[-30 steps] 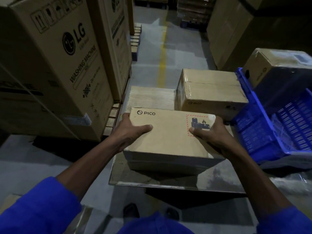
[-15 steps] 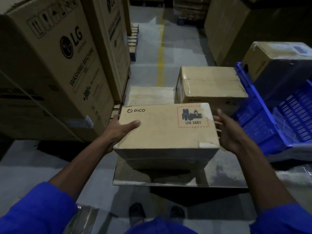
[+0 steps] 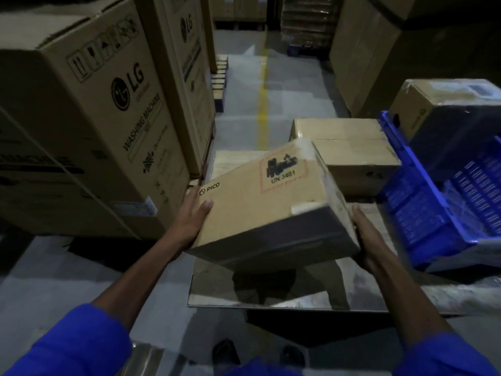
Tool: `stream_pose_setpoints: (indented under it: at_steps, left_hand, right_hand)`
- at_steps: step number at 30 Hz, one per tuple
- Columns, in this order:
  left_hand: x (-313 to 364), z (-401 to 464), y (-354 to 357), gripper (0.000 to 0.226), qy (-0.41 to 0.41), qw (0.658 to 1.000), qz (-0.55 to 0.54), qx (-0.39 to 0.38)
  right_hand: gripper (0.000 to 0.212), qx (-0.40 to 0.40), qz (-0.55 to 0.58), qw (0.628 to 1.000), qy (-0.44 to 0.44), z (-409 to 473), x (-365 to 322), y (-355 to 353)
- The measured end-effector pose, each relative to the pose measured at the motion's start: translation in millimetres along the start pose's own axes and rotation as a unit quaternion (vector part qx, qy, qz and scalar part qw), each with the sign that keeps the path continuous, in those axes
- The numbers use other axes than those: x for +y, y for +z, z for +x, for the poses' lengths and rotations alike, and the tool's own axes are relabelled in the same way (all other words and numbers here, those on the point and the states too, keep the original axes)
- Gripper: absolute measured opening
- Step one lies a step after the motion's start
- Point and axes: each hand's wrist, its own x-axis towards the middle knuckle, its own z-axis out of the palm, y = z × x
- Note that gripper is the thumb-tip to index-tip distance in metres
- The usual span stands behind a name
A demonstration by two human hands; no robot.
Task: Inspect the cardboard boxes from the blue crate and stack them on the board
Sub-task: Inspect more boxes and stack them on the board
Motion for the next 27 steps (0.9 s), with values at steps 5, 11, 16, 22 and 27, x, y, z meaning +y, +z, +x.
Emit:
stream_pose_setpoints:
  at_steps: [5, 11, 16, 22, 27]
  left_hand:
    - [-20.2, 14.6, 36.0, 0.069, 0.002, 0.994, 0.074, -0.078]
    - [21.0, 6.7, 55.4, 0.036, -0.065, 0.986, -0.117, -0.097]
    - [52.7, 10.1, 38.2, 0.081, -0.081, 0.973, -0.170, -0.136]
    - [83.1, 2.6, 50.6, 0.037, -0.046, 0.977, -0.150, -0.146]
    - [84.1, 6.4, 54.5, 0.031, -0.037, 0.988, -0.115, -0.101]
  right_hand:
    - [0.060, -0.033, 0.030, 0.998, -0.047, -30.6, -49.1, -8.2]
    - [0.055, -0.030, -0.128, 0.987, -0.093, -52.0, -70.4, 11.4]
    - [0.063, -0.071, -0.187, 0.974, -0.108, -53.0, -81.7, 22.6]
    - [0.043, -0.102, -0.268, 0.945, -0.155, -46.2, -83.7, 40.5]
    - [0.040, -0.072, -0.289, 0.942, -0.155, -42.2, -84.4, 41.8]
